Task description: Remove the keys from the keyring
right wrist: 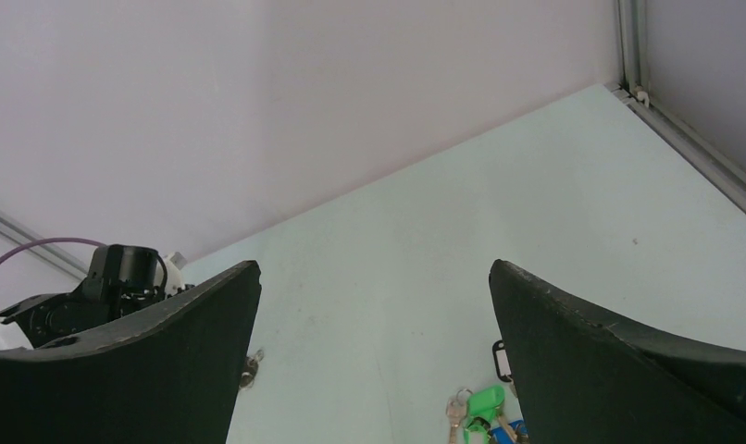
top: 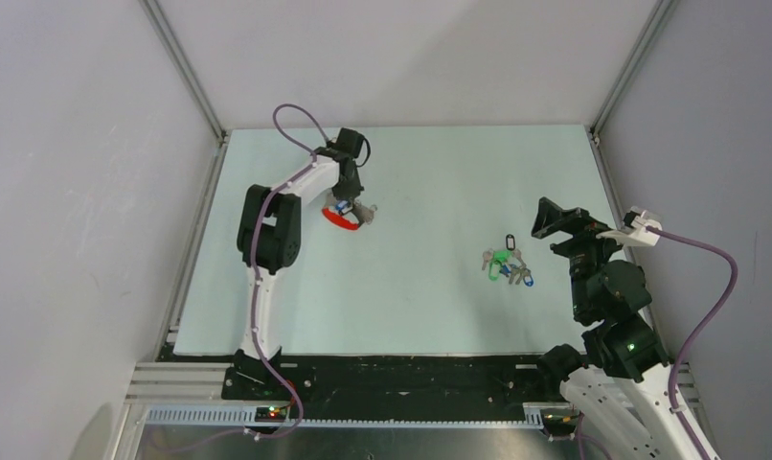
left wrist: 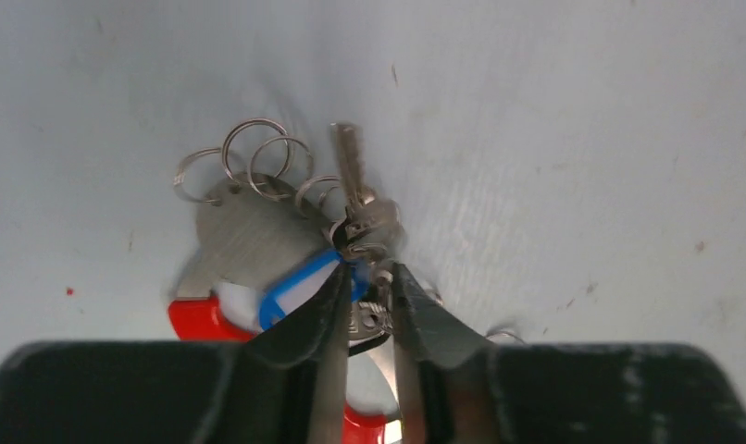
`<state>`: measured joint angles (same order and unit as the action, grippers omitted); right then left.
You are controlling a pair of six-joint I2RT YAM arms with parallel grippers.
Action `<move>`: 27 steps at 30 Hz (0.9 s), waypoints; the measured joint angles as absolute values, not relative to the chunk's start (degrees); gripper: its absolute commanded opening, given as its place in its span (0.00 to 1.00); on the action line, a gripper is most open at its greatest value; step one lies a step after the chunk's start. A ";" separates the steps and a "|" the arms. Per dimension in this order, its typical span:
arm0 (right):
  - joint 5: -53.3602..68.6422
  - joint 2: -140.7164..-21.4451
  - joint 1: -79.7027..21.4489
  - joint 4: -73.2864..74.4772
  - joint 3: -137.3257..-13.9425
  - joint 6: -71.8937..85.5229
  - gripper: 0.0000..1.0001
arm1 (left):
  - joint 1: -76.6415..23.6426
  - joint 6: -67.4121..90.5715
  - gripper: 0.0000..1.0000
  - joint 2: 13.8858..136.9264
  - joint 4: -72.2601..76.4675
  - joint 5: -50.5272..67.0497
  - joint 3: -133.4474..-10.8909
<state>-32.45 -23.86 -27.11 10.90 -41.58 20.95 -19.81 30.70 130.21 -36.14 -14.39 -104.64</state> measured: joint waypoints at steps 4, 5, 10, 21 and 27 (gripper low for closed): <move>-32.32 -23.83 -27.05 10.90 -41.58 20.95 0.99 | -20.03 29.43 0.01 127.63 -36.77 -11.64 -101.03; -32.25 -23.83 -27.03 10.90 -41.58 20.97 0.99 | -20.21 29.06 0.00 126.67 -37.01 -11.22 -99.94; -31.35 -23.90 -26.98 10.94 -41.58 20.99 0.99 | -22.92 25.78 0.00 120.81 -39.20 -11.35 -93.89; -22.76 -28.21 -26.87 13.52 -41.58 21.61 1.00 | -35.27 20.18 0.00 100.29 -36.47 -9.43 -87.09; -13.65 -31.94 -26.87 15.75 -41.58 20.10 1.00 | -36.38 16.93 0.00 91.98 -32.27 -3.81 -82.00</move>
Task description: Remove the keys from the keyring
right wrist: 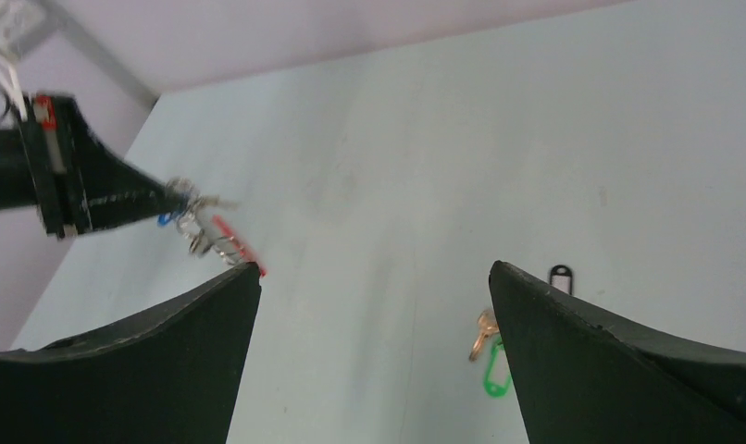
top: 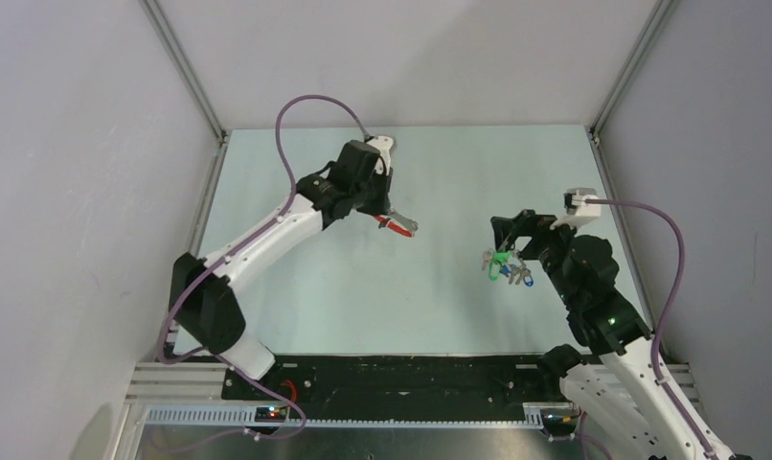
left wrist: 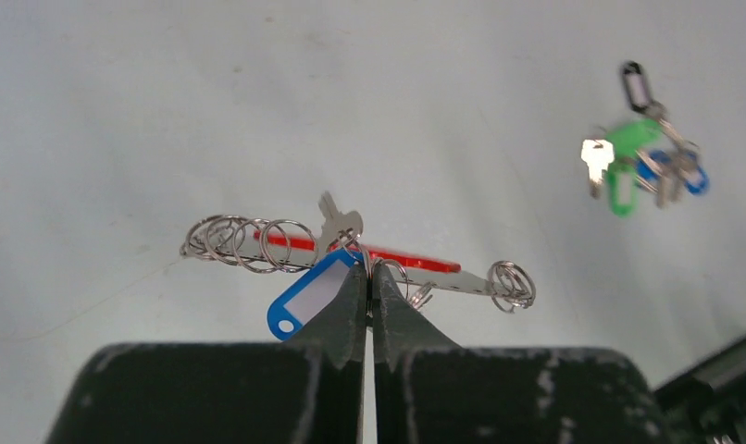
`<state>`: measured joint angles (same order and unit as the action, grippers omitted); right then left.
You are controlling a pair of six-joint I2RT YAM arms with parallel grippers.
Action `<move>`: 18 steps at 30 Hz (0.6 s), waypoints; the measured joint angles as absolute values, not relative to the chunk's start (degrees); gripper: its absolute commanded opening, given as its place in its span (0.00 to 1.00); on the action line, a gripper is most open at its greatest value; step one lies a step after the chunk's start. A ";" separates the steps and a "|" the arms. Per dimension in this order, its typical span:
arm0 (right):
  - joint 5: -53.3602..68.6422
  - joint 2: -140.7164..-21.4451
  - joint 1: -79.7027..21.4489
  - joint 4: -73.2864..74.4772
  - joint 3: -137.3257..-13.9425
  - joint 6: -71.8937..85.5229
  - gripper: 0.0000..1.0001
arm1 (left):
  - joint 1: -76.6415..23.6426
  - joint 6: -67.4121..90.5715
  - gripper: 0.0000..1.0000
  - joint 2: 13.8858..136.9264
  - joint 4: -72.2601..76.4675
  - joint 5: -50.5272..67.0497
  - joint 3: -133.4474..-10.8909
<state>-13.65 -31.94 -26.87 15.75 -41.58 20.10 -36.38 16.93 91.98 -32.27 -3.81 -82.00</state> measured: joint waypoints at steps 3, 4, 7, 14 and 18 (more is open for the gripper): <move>-6.50 -33.21 -26.85 15.46 -41.50 18.26 0.99 | -37.93 15.05 0.00 88.66 -31.24 0.62 -80.12; -3.42 -33.50 -26.85 14.74 -41.25 17.87 0.99 | -38.44 14.52 0.00 87.72 -30.98 2.00 -79.79; 4.14 -33.93 -26.89 11.25 -39.42 17.69 0.97 | -40.07 13.23 0.00 84.51 -30.57 5.23 -79.26; 13.80 -36.16 -33.30 1.26 -35.14 13.56 0.88 | -43.51 11.33 0.00 76.99 -29.58 7.77 -78.83; 14.46 -37.01 -39.00 -2.26 -35.07 10.11 0.88 | -45.98 8.95 0.00 73.63 -28.88 8.32 -77.41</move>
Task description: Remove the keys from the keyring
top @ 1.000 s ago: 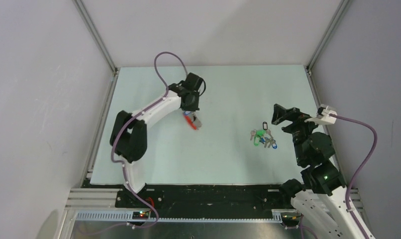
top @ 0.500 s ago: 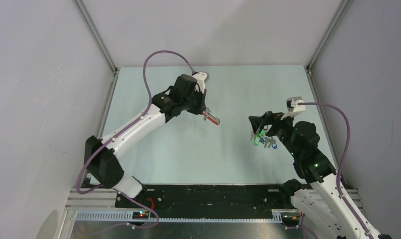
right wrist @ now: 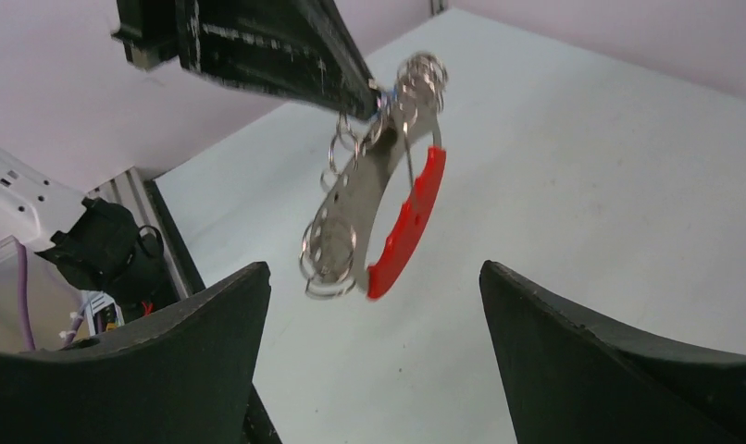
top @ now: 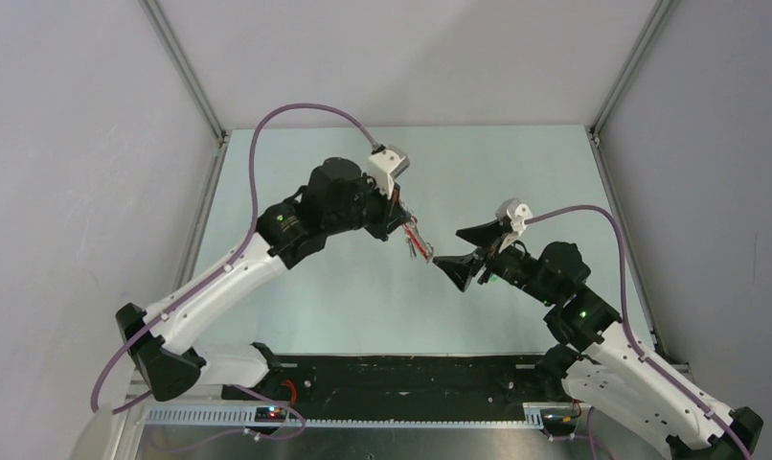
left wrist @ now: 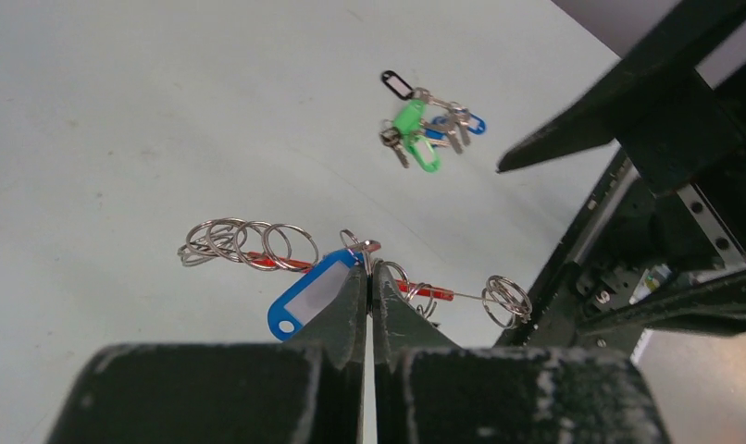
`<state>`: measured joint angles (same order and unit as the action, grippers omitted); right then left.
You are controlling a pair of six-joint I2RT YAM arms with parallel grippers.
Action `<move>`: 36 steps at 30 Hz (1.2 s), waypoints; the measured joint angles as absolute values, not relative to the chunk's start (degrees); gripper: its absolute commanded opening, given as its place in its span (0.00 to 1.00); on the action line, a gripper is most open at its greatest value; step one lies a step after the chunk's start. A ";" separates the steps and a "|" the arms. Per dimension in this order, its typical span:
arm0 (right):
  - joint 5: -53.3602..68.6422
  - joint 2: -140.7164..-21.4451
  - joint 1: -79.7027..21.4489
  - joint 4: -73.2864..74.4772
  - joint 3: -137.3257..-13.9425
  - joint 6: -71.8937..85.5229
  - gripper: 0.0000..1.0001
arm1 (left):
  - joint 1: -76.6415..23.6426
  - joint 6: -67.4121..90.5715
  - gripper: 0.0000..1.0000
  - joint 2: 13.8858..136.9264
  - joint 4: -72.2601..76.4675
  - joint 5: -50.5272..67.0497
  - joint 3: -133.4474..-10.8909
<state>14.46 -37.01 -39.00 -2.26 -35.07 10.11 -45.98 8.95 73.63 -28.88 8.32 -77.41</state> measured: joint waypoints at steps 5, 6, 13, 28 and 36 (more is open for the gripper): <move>16.05 -35.73 -40.38 -6.09 -35.05 8.05 0.86 | -49.34 7.16 0.00 72.29 -28.71 8.73 -76.36; 16.25 -35.20 -40.45 -6.50 -35.05 7.77 0.87 | -50.02 6.66 0.00 72.29 -28.58 8.78 -76.05; 12.80 -32.34 -40.71 -7.25 -35.05 5.72 0.90 | -53.56 0.32 0.00 70.57 -27.44 12.80 -70.94; 12.58 -34.22 -28.69 -0.67 -35.03 8.49 0.92 | -54.89 -32.10 0.00 57.08 -24.47 19.27 -55.09; 30.20 -36.42 -28.32 -9.72 -31.70 6.37 0.84 | -54.96 -50.92 0.00 45.89 -28.36 25.87 -53.58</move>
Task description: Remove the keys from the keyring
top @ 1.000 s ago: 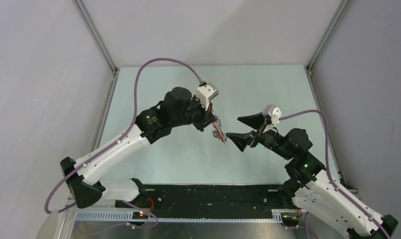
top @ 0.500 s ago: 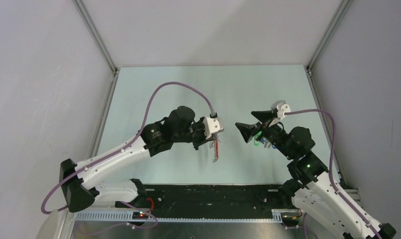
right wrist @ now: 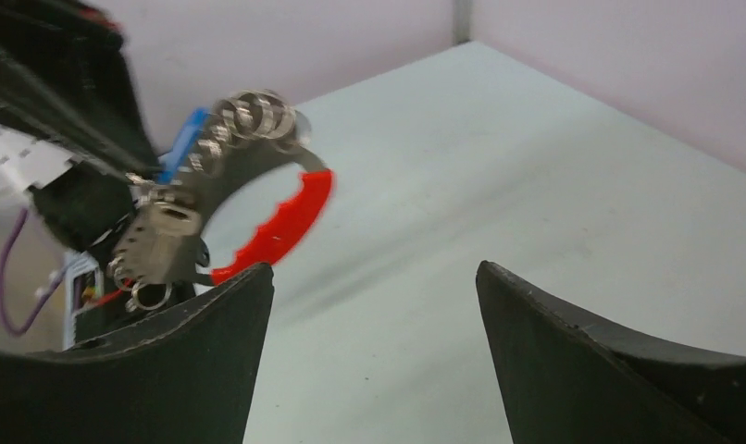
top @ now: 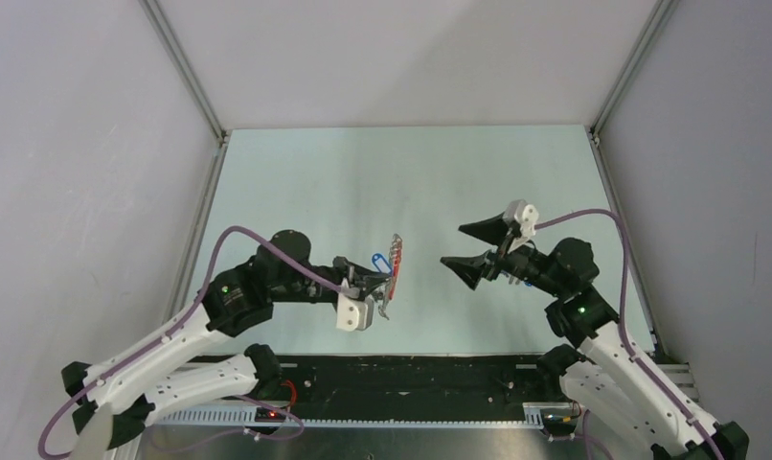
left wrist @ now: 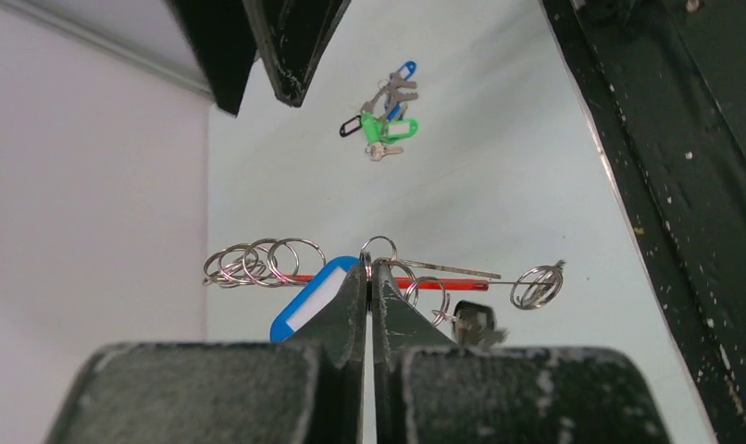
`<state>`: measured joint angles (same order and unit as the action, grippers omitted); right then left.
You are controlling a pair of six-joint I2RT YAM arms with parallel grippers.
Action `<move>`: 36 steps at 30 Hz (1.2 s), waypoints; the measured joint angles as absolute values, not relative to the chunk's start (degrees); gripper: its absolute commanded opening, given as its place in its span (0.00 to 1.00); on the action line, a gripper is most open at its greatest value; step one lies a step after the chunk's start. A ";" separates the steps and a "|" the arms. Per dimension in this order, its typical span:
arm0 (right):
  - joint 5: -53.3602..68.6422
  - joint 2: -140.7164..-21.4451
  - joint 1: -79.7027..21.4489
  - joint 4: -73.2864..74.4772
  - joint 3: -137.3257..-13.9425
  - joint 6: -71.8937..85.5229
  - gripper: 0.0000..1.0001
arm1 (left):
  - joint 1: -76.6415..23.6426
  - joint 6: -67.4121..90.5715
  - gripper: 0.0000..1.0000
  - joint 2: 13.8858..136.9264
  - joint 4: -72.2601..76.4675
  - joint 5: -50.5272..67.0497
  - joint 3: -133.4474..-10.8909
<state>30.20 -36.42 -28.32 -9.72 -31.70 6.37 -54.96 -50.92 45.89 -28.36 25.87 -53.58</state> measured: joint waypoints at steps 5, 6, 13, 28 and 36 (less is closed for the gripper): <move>37.65 -41.17 -34.98 -14.90 -31.51 -5.04 0.86 | -54.96 -56.77 0.00 48.62 -31.73 27.20 -53.69; 38.50 -41.80 -36.69 -15.16 -31.51 -8.43 0.87 | -54.94 -57.82 0.00 49.41 -32.60 27.14 -53.69; 43.11 -50.30 -40.77 -8.86 -37.47 -28.38 0.91 | -54.94 -61.32 0.00 49.71 -33.98 26.74 -53.69; 44.93 -64.66 -46.22 10.81 -54.76 -53.01 0.93 | -54.96 -63.00 0.00 46.59 -34.09 31.46 -53.19; 45.04 -70.89 -46.96 16.12 -57.17 -58.26 0.01 | -54.96 -63.55 0.22 47.48 -34.50 33.04 -53.19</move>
